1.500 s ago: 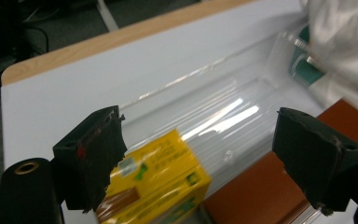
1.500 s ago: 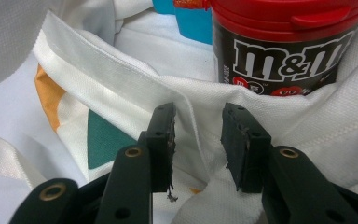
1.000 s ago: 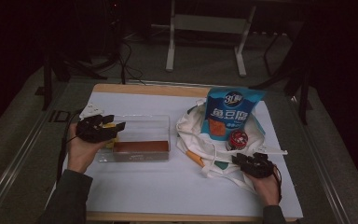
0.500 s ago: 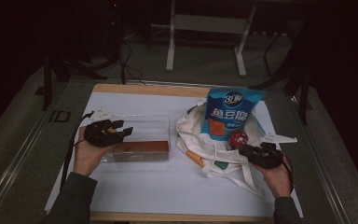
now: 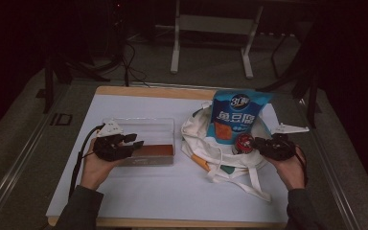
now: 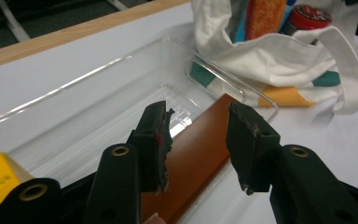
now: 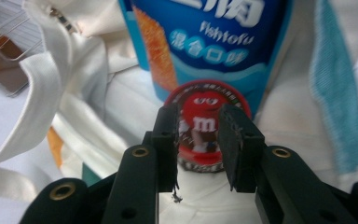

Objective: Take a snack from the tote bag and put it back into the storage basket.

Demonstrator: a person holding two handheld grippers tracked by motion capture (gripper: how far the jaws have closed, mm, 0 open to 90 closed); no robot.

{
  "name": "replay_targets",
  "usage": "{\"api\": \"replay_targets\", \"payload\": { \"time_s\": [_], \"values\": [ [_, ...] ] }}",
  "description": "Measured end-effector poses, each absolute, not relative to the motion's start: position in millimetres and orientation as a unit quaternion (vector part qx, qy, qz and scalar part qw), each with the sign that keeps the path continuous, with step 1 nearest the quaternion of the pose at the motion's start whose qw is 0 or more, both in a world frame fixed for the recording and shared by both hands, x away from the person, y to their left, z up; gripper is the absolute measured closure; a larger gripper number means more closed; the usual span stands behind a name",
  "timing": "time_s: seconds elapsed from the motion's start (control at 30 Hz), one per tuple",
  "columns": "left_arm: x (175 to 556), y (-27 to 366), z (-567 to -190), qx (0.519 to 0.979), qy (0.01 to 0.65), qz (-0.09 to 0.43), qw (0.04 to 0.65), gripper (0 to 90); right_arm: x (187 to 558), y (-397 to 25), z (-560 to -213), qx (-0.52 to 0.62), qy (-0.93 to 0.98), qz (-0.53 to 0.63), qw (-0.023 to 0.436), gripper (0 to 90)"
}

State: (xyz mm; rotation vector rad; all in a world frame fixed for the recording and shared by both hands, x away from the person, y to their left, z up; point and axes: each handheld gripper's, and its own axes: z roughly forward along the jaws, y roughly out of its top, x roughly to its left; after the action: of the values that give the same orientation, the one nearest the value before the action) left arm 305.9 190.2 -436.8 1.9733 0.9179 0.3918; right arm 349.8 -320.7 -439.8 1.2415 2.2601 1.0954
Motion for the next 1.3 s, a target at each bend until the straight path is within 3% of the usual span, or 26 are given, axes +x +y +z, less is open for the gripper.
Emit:
{"api": "replay_targets", "payload": {
  "time_s": [0.6, 0.77, 1.07, 1.3],
  "values": [
    [289.0, 173.0, -457.6, 0.805, 0.344, 0.155, 0.458, 56.1, 378.0, -312.5, -408.7, 0.445, 0.795, 0.350, 0.218, 60.3],
    [285.7, 171.3, -459.4, 0.807, 0.343, 0.153, 0.455, 55.8, 389.1, -313.3, -402.3, 0.455, 0.790, 0.351, 0.216, 59.3],
    [281.1, 168.7, -467.3, 0.816, 0.329, 0.154, 0.449, 54.1, 400.8, -309.9, -394.3, 0.452, 0.782, 0.377, 0.204, 48.8],
    [277.8, 167.5, -472.5, 0.815, 0.324, 0.157, 0.454, 52.7, 407.2, -311.1, -391.6, 0.448, 0.772, 0.407, 0.193, 47.3]
  ]
}}
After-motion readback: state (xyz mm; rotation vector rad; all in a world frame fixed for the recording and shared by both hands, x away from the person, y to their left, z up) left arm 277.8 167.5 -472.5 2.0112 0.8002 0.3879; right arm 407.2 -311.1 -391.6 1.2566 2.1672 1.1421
